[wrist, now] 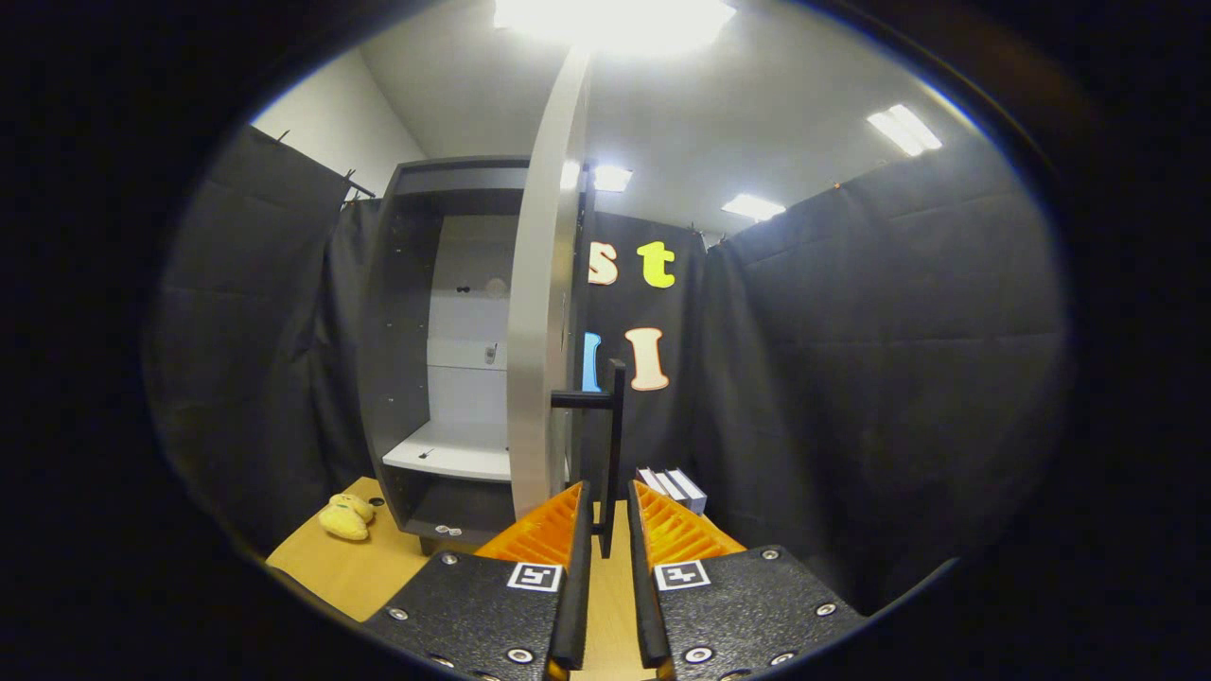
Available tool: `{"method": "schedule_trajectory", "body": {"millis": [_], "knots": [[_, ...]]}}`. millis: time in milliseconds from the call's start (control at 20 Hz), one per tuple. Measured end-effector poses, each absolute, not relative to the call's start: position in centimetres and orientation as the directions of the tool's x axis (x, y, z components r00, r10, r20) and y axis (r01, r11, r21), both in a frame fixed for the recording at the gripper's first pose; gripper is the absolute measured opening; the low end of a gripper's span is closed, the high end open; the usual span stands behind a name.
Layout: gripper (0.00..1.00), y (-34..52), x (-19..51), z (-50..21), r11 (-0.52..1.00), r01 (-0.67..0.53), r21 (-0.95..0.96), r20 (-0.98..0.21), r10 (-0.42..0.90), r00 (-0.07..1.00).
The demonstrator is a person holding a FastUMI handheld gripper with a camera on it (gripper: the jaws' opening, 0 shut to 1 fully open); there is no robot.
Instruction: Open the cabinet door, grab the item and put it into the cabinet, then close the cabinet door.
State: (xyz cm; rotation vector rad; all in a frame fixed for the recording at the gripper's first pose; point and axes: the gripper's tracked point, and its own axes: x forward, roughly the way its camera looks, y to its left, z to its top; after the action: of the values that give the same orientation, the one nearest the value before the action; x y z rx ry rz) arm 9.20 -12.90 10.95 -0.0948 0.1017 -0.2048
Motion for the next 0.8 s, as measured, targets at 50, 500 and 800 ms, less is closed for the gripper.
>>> {"method": "schedule_trajectory", "body": {"millis": [50, 500, 800], "knots": [[0.27, -13.4, 8.4, 11.4, 0.968, 0.228, -0.103, -0.077, -0.236, 0.969], [0.94, -6.1, 6.8, 10.1, 0.989, 0.146, 0.006, 0.037, -0.146, 0.989], [0.94, 1.9, 10.6, 2.8, 0.997, 0.029, 0.066, -0.022, -0.027, 0.999]]}}
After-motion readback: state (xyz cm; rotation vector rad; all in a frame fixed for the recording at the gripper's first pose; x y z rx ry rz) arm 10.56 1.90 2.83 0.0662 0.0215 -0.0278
